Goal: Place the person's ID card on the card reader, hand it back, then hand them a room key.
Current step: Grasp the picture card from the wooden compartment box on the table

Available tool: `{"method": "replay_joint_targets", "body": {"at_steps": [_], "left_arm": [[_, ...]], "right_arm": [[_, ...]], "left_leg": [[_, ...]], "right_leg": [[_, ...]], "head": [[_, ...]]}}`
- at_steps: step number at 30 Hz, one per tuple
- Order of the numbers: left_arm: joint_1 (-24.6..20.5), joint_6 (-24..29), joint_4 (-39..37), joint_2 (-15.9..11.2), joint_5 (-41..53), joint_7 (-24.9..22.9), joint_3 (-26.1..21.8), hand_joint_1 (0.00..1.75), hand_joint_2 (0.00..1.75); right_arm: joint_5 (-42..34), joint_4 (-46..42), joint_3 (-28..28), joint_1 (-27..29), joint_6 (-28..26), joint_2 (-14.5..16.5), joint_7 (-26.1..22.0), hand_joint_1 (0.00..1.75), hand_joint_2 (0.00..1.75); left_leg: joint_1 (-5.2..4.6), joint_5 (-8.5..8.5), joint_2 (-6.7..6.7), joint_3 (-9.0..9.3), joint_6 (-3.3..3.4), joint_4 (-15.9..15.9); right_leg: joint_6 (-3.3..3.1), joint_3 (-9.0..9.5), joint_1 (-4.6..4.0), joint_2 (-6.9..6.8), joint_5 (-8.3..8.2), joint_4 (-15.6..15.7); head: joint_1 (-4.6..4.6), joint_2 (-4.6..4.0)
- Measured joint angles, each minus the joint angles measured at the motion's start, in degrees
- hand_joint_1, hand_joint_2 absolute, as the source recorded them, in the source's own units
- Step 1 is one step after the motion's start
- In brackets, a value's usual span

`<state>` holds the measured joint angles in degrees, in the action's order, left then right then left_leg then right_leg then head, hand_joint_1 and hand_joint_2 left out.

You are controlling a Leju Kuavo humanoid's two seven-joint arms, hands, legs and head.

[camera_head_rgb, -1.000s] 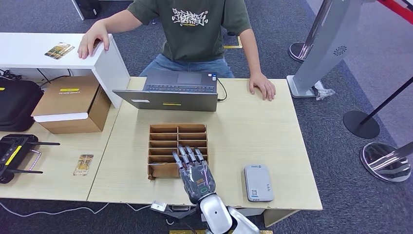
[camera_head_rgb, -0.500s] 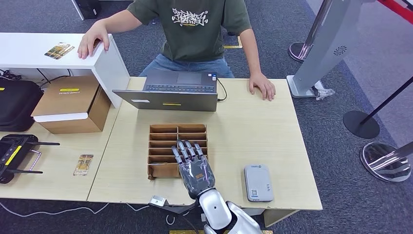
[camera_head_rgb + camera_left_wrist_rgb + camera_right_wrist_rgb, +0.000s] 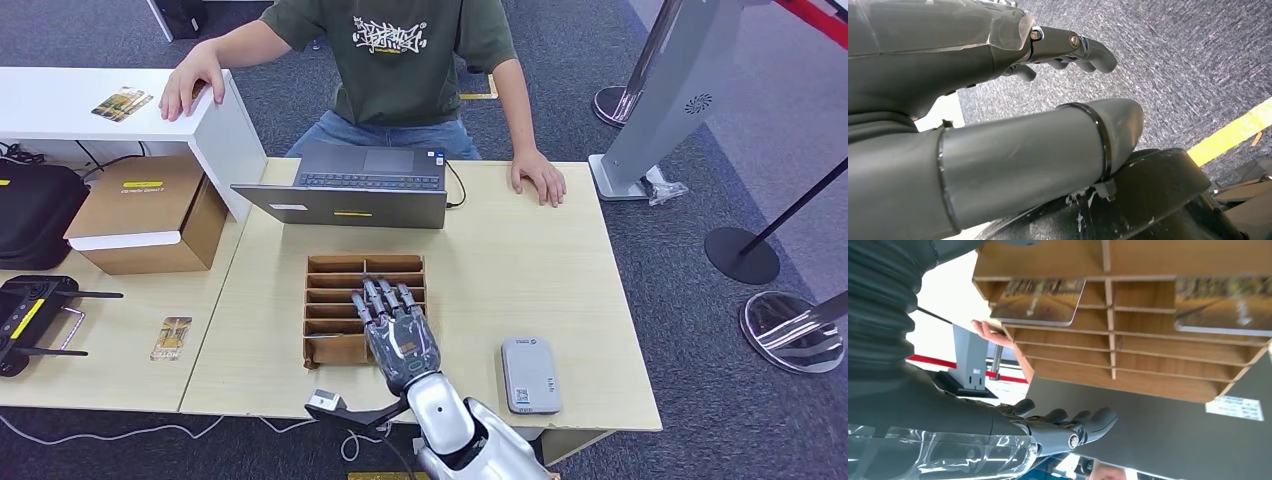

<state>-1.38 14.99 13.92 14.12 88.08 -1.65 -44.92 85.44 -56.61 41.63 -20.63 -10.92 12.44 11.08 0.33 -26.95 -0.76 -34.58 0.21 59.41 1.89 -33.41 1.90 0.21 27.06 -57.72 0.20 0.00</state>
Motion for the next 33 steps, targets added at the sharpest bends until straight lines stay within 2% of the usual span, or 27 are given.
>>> {"method": "replay_joint_targets", "body": {"at_steps": [16,33], "left_arm": [[0.0,-0.6,0.0,0.0,0.7,-0.2,0.3,0.00,0.00],[-0.1,-1.0,0.0,-0.2,0.6,-0.7,1.5,0.00,0.00]], "right_arm": [[0.1,-1.0,-4.8,-1.1,1.0,-1.4,1.7,0.00,1.75],[0.1,-6.9,-8.4,3.1,6.6,-3.3,2.9,0.00,1.75]], "left_leg": [[0.00,0.00,0.00,0.01,0.00,0.0],[0.00,0.00,0.01,0.01,0.00,0.0]], "right_leg": [[0.00,-0.01,0.00,0.00,-0.01,0.0],[0.00,-0.01,0.00,0.00,0.00,0.0]], "head": [[0.00,0.00],[0.00,0.00]]}}
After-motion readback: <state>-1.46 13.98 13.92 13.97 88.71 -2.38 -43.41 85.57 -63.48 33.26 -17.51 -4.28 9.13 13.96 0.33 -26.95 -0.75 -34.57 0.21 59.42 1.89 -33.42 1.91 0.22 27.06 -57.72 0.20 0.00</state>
